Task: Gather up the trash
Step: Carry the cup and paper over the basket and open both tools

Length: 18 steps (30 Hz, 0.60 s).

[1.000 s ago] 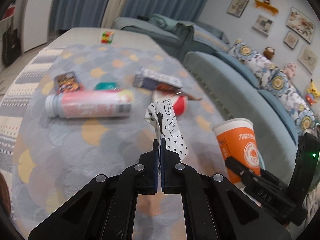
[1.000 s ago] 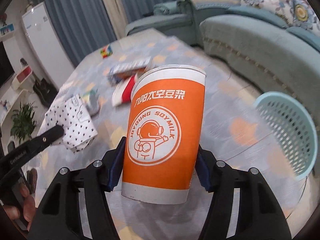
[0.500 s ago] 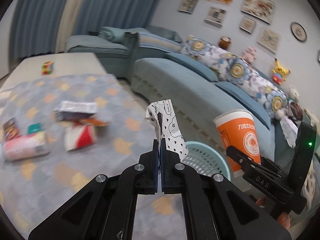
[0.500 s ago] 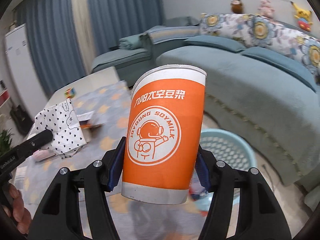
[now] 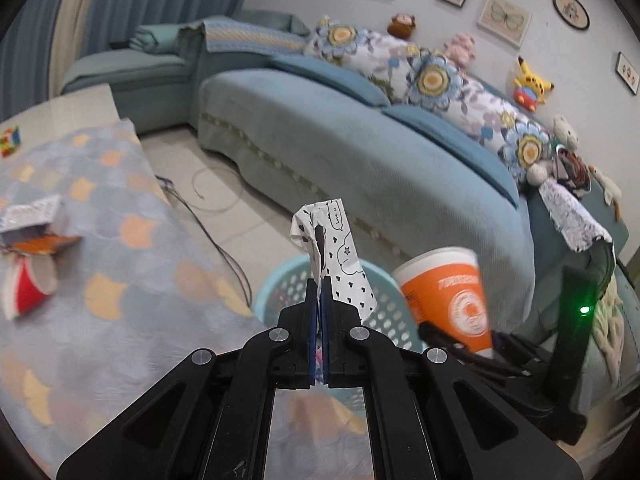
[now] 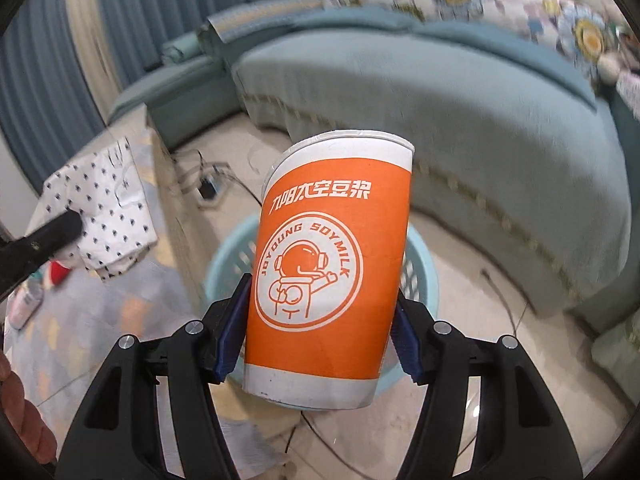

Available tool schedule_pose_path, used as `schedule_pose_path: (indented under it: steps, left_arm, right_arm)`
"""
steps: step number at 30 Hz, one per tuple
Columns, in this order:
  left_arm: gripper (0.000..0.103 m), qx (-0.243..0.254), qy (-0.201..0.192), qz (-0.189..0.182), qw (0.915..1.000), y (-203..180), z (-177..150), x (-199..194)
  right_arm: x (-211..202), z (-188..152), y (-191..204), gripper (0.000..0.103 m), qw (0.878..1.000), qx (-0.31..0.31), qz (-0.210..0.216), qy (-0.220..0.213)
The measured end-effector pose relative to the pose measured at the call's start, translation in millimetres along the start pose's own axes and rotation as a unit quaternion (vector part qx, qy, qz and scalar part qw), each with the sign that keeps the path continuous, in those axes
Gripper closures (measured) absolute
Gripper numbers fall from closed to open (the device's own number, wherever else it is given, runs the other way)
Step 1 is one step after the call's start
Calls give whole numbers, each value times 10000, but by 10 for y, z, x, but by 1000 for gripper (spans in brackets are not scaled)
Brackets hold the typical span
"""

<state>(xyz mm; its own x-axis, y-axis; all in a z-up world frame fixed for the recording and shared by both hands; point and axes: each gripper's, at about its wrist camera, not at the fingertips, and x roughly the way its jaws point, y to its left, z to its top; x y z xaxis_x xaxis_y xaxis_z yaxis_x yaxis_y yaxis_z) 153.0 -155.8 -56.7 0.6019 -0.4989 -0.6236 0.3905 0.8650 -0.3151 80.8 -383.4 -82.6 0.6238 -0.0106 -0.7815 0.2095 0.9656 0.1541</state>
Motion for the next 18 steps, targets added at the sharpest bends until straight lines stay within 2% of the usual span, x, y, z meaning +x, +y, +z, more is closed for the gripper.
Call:
schedule_pose_path:
  steps: [4,7,14,16,17,18]
  left_arm:
    - [103,-3,368,-154,9992,20,-89,298]
    - [103,4,501,-129,9987,53,-138,417]
    - [102,87,741,-233,9969,24,-209,613]
    - [86,78,763,-265,9967,7,-227,637]
    - [67,65,767,-289,9966,11,-235,637]
    - [63,78,717,-271,9970,8,-237,623]
  right_arm:
    - [298,-101,-162,42,9989,251,-123,380]
    - [435,-138,-246,42,9973,447,-120,577]
    - [432,-139,-360,42,9960,688,-3,579]
    - [385,-153,-381,42,9959,714,-25,551]
    - [362,-153,-401,42,9958,733,-25,540]
    - [338,-160,-413,42,9957,752,-19,534]
